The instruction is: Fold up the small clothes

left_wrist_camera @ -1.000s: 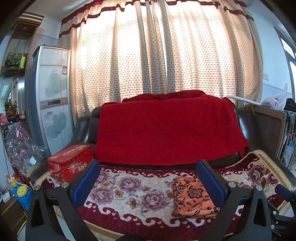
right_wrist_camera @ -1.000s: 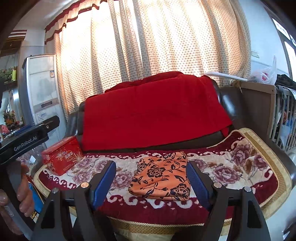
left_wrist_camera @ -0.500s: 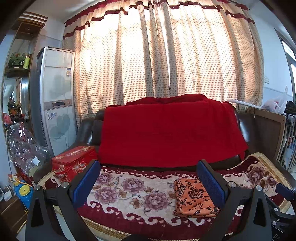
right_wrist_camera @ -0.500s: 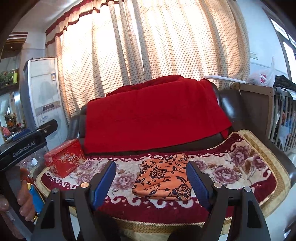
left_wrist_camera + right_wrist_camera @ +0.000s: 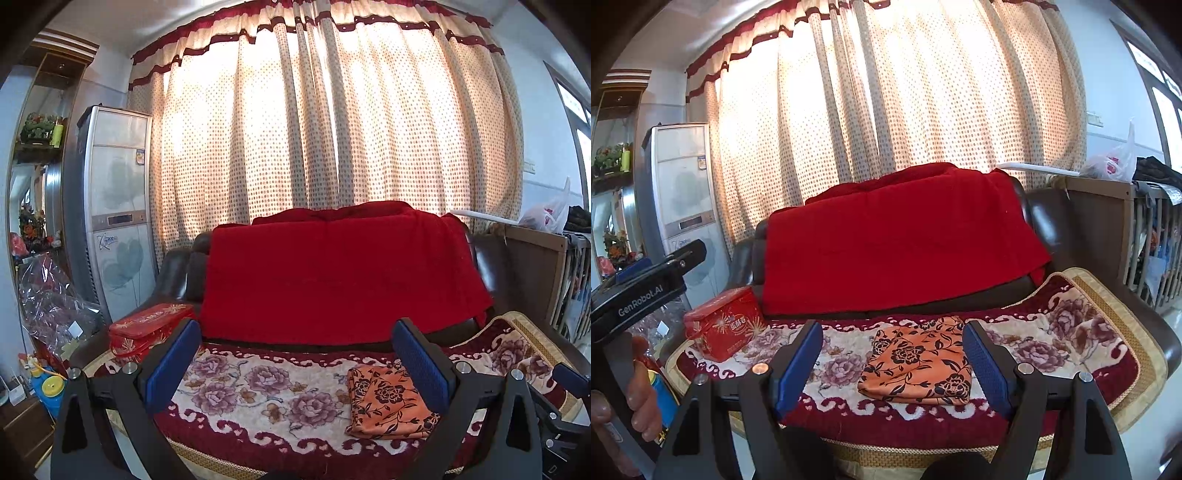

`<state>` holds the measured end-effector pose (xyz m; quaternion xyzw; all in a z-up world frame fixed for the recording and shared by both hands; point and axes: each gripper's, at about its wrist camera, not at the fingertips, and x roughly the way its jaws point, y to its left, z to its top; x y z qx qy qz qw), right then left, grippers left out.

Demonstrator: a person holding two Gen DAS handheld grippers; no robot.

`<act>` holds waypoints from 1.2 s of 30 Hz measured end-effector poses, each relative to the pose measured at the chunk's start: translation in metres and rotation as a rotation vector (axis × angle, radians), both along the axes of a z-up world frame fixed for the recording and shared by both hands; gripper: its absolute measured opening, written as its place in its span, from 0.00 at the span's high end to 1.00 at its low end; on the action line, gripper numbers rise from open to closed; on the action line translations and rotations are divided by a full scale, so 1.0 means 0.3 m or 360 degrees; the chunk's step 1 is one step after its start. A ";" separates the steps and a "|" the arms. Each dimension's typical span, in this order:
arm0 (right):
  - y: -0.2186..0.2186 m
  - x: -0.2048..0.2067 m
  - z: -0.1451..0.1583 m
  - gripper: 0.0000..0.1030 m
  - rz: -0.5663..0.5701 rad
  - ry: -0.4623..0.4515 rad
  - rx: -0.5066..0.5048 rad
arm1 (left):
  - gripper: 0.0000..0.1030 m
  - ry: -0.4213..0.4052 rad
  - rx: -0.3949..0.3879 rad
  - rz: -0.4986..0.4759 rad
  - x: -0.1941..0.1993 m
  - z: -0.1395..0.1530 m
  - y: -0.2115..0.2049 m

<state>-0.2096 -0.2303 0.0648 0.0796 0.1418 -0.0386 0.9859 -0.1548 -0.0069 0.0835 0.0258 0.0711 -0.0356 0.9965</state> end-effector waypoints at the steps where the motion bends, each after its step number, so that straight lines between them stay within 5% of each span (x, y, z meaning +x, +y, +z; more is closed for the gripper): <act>1: 0.001 -0.003 0.002 0.22 -0.0001 -0.0003 -0.0001 | 0.00 -0.0003 -0.0002 -0.0002 -0.002 0.002 0.002; 36: 0.000 -0.016 0.023 0.21 -0.0020 -0.0020 -0.0026 | 0.00 -0.0028 0.0020 -0.0037 -0.001 0.017 -0.009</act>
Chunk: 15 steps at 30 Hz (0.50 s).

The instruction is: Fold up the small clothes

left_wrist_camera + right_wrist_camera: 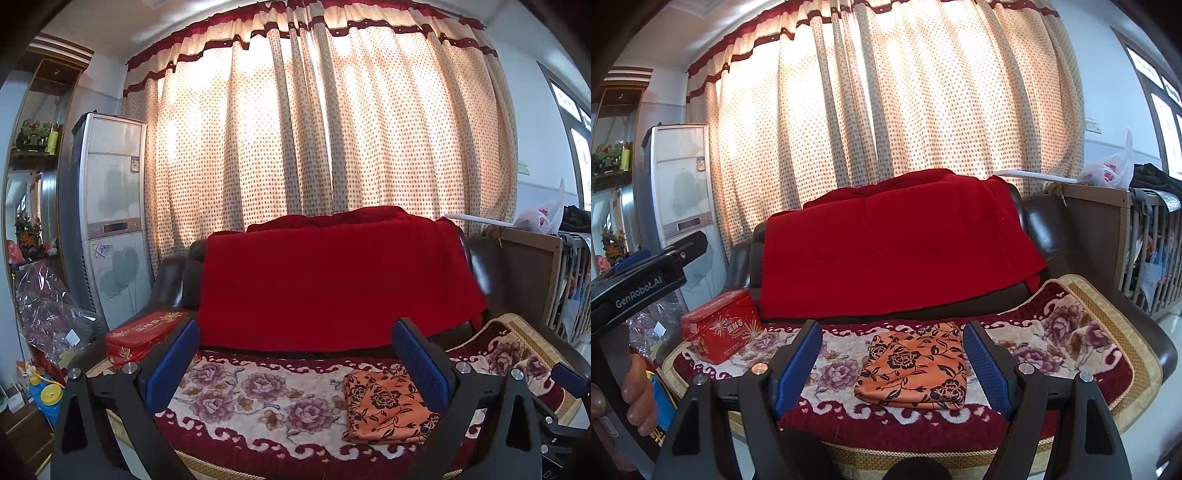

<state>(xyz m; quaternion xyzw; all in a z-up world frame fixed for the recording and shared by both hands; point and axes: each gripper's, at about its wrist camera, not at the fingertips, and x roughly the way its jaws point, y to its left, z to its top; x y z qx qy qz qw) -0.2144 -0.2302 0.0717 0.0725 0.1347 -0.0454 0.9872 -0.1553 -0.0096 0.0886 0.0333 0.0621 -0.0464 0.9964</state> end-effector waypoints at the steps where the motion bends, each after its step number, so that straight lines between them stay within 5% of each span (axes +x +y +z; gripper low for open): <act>1: 0.001 -0.001 0.003 0.21 0.0000 -0.0003 -0.0003 | 0.00 0.0004 0.0003 -0.0005 0.001 0.001 0.000; 15: 0.006 0.026 0.031 0.21 0.0019 -0.0030 -0.0001 | 0.00 0.0036 0.0002 -0.0002 0.015 0.004 0.018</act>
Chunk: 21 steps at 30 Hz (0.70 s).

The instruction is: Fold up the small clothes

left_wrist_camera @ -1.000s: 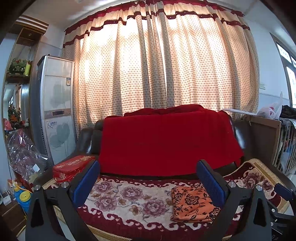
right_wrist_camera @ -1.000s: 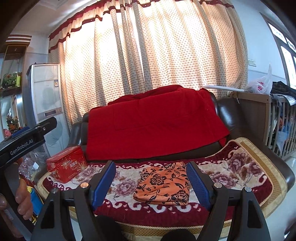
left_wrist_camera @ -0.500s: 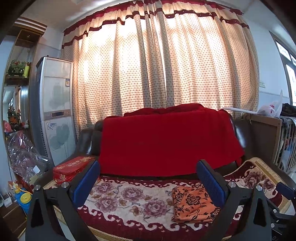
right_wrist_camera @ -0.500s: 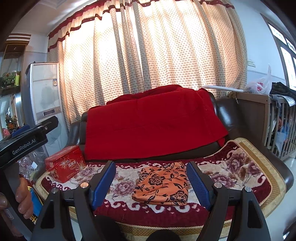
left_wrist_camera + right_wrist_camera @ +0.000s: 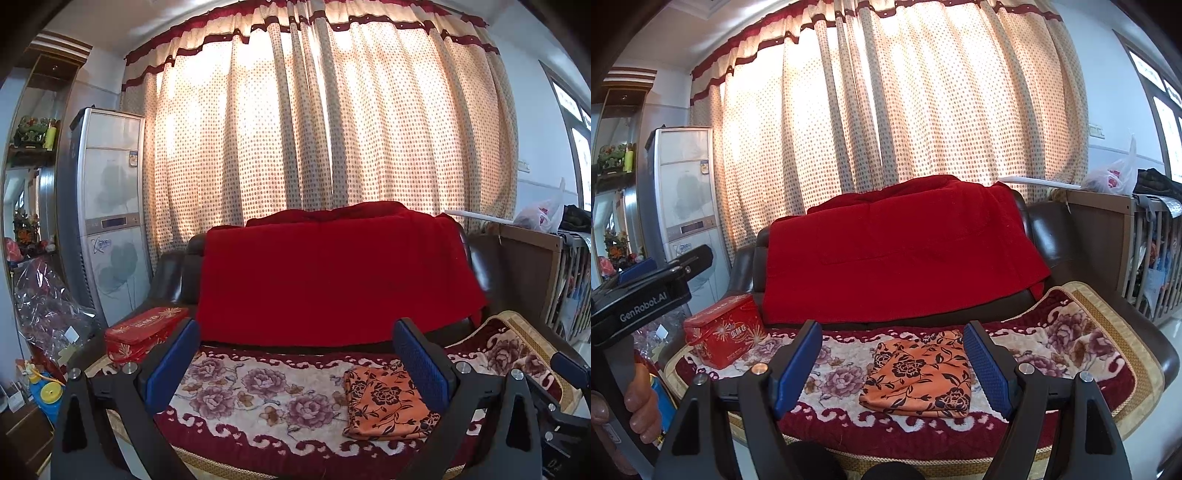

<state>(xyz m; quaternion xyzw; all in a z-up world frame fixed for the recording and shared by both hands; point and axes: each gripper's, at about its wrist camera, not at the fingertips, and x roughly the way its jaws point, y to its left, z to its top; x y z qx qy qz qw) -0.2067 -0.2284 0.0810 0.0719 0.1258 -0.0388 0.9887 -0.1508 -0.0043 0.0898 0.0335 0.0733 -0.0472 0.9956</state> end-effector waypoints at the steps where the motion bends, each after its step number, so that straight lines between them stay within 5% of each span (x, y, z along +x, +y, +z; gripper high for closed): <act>1: 0.000 0.002 -0.001 0.21 0.0001 -0.0001 0.0004 | 0.00 -0.0004 0.0006 0.0005 0.000 -0.001 0.001; 21: -0.038 0.119 -0.061 0.20 -0.0007 0.0026 0.0060 | 0.00 -0.0012 0.0033 0.0018 0.084 -0.037 -0.075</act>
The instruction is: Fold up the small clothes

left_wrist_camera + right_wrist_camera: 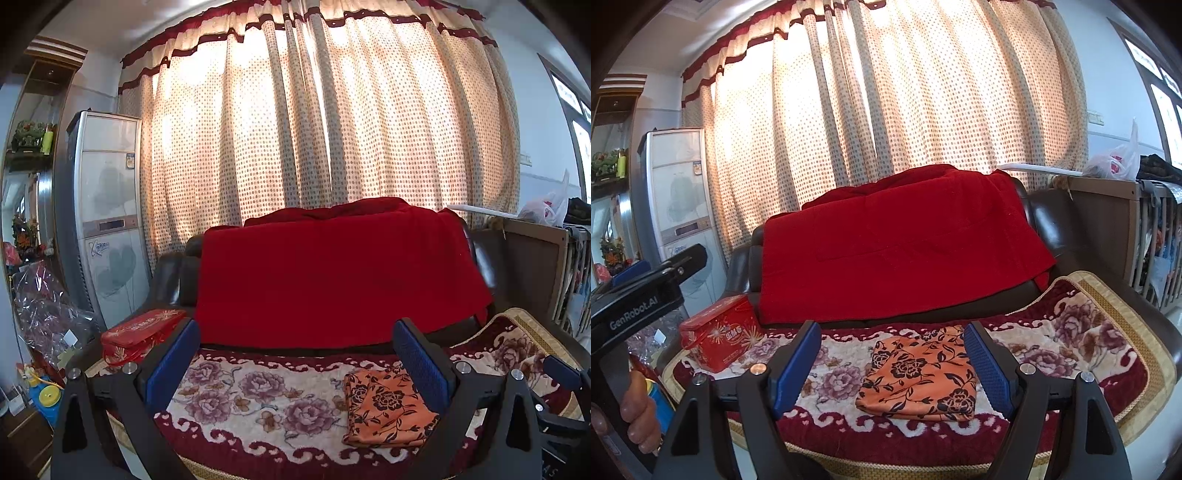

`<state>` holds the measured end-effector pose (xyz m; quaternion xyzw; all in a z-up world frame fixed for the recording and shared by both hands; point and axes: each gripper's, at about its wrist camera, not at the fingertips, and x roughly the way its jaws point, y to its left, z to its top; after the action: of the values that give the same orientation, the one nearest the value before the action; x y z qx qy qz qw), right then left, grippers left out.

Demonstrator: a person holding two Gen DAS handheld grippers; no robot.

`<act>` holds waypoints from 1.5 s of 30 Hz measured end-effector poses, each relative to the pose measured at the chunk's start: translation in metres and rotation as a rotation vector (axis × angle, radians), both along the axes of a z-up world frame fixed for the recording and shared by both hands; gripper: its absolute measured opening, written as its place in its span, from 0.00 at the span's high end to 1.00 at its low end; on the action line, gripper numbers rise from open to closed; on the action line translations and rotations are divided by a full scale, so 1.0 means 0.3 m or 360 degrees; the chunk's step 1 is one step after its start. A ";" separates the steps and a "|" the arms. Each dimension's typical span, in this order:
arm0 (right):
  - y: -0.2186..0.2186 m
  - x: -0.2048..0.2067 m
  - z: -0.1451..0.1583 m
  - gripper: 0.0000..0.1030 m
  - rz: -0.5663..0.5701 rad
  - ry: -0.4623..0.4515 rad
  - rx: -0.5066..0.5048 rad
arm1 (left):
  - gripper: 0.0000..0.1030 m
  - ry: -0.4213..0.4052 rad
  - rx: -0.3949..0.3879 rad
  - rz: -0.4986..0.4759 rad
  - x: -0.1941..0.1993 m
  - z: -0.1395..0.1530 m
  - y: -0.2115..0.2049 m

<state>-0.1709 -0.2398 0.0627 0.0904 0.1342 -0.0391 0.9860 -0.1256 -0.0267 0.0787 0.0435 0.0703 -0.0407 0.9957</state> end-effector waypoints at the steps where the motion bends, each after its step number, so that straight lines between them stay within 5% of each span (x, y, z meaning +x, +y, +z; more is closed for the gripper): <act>1: -0.004 0.007 -0.001 0.20 0.0004 -0.0003 0.0005 | 0.00 -0.0005 0.0006 0.0003 0.005 0.001 -0.003; 45: 0.108 0.204 -0.030 0.20 -0.0026 0.0151 -0.0195 | 0.00 0.0168 -0.0104 -0.0035 0.247 -0.106 0.086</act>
<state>-0.1096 -0.2073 0.0537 0.0291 0.1774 -0.0596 0.9819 -0.0515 -0.0010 0.0471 0.0095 0.1209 -0.0562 0.9910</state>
